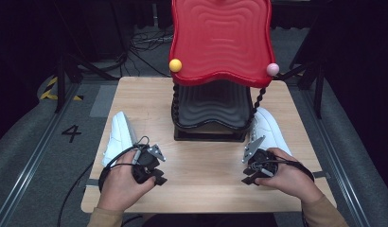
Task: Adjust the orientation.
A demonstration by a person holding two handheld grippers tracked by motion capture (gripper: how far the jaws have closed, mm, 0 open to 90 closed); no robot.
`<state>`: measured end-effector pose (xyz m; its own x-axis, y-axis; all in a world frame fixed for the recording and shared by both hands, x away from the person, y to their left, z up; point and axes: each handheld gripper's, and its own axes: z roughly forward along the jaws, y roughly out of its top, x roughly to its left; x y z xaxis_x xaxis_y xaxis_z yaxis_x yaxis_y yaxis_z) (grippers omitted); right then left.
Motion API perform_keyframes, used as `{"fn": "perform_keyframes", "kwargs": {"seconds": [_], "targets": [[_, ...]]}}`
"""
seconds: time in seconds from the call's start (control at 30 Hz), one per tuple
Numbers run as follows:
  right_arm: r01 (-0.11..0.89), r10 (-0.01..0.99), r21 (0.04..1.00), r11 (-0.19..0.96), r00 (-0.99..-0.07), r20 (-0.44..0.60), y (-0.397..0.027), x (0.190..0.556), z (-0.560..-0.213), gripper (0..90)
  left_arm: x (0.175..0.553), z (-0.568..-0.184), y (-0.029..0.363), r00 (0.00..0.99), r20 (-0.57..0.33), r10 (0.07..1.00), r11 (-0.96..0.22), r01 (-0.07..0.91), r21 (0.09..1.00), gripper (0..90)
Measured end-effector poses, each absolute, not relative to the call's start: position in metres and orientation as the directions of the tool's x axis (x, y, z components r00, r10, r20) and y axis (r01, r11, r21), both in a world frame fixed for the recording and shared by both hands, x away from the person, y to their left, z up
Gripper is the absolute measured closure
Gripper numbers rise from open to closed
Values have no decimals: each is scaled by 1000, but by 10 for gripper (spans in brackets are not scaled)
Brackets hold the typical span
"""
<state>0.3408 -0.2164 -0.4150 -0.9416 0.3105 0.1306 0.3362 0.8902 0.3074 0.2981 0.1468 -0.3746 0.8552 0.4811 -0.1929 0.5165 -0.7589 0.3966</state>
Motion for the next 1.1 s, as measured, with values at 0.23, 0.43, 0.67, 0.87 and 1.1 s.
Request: {"fn": "perform_keyframes", "kwargs": {"seconds": [0.23, 0.43, 0.67, 0.87, 1.1], "targets": [[318, 289, 284, 904, -947, 140, -213, 336, -419, 640, 298, -371, 158, 851, -165, 498, -775, 522, 357, 900], [316, 287, 284, 905, -948, 138, -212, 335, -420, 640, 299, -366, 183, 803, -149, 577, -721, 586, 370, 899], [315, 285, 265, 911, -947, 145, -209, 334, -426, 639, 304, -369, 201, 760, -136, 636, -685, 637, 353, 899], [321, 293, 266, 909, -946, 141, -212, 332, -426, 637, 309, -374, 208, 730, -115, 674, -666, 667, 334, 899], [307, 278, 260, 916, -950, 142, -209, 331, -429, 637, 314, -383, 206, 720, -116, 684, -663, 681, 312, 899]]}}
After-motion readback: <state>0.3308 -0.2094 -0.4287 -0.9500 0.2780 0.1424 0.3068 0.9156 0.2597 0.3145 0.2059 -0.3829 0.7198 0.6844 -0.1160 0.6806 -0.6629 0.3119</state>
